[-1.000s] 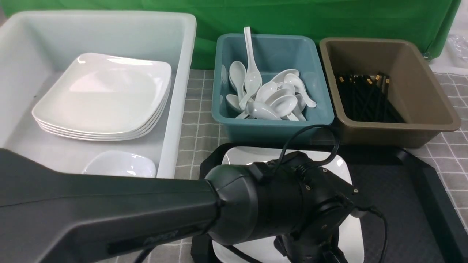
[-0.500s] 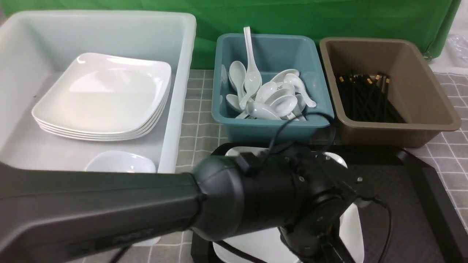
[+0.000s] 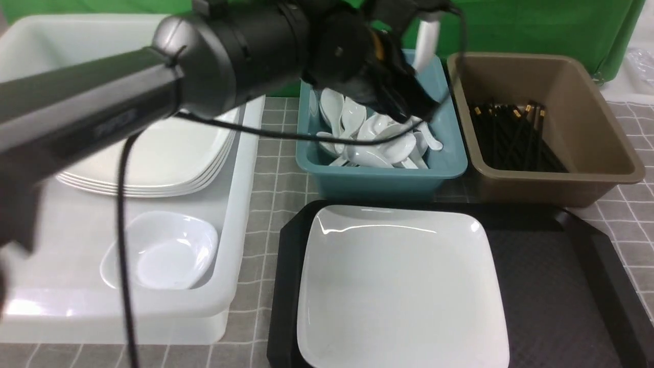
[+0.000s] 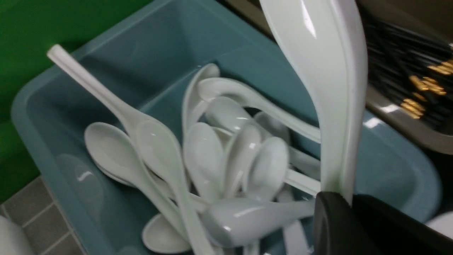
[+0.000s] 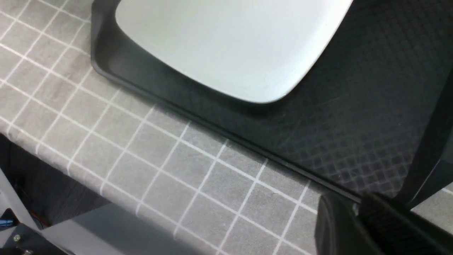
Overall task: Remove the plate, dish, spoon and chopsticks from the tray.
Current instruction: Use the left arm to put the soup spoon into the small storage box in the middle, then use the left arm to grab a plate from the dinner plate
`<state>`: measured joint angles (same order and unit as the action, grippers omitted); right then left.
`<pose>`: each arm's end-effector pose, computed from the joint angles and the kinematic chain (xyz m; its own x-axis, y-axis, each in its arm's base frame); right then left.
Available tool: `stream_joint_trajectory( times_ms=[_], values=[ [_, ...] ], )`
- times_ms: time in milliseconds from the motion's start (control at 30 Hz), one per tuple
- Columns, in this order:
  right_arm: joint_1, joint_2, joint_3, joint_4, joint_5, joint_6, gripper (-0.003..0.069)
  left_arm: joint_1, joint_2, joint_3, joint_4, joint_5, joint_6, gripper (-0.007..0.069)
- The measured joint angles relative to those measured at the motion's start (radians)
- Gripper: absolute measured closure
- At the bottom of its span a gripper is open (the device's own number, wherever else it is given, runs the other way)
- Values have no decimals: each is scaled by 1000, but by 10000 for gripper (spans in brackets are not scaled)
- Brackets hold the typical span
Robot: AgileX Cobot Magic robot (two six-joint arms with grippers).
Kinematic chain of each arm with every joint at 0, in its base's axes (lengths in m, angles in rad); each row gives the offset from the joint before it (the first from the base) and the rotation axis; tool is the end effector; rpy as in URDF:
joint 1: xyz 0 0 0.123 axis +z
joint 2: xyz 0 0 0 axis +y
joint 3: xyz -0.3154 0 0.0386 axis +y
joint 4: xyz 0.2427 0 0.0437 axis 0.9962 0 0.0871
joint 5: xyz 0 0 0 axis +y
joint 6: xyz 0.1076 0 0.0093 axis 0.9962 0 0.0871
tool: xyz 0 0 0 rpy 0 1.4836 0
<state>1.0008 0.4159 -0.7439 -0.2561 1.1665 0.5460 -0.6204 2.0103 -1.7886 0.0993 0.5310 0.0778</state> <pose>0.0321 0.0035 0.3345 -0.6398 -0.2251 -0.7349 -0.4998 0.8482 0.1753 0.4103 -0.2865 0.3148 -0.4051 0.4892 -0.7724 0.6227 0.7662 0.1588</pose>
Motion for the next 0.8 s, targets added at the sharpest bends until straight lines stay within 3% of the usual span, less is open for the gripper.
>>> stream_joint_trajectory(
  times_ms=[100,267,333,400,433,467,500,600,800],
  values=[
    [0,0,0,0,0,18,524,50,83,-41,-51,-13,60,425],
    [0,0,0,0,0,31,517,77,88,-60,-84,73,77,166],
    [0,0,0,0,0,31,515,74,53,-60,-85,151,83,152],
    [0,0,0,0,0,23,515,67,9,-58,-84,219,107,175],
    [0,0,0,0,0,9,515,47,-57,-35,-82,319,163,265],
    [0,0,0,0,0,4,515,39,-86,-18,-83,345,182,307],
    [0,0,0,0,0,-2,515,19,-169,50,-88,368,229,437],
    [0,0,0,0,-2,-13,515,-14,-319,221,-99,339,326,580],
    [0,-1,0,0,-7,-41,514,-82,-578,629,-142,283,593,619]
  ],
)
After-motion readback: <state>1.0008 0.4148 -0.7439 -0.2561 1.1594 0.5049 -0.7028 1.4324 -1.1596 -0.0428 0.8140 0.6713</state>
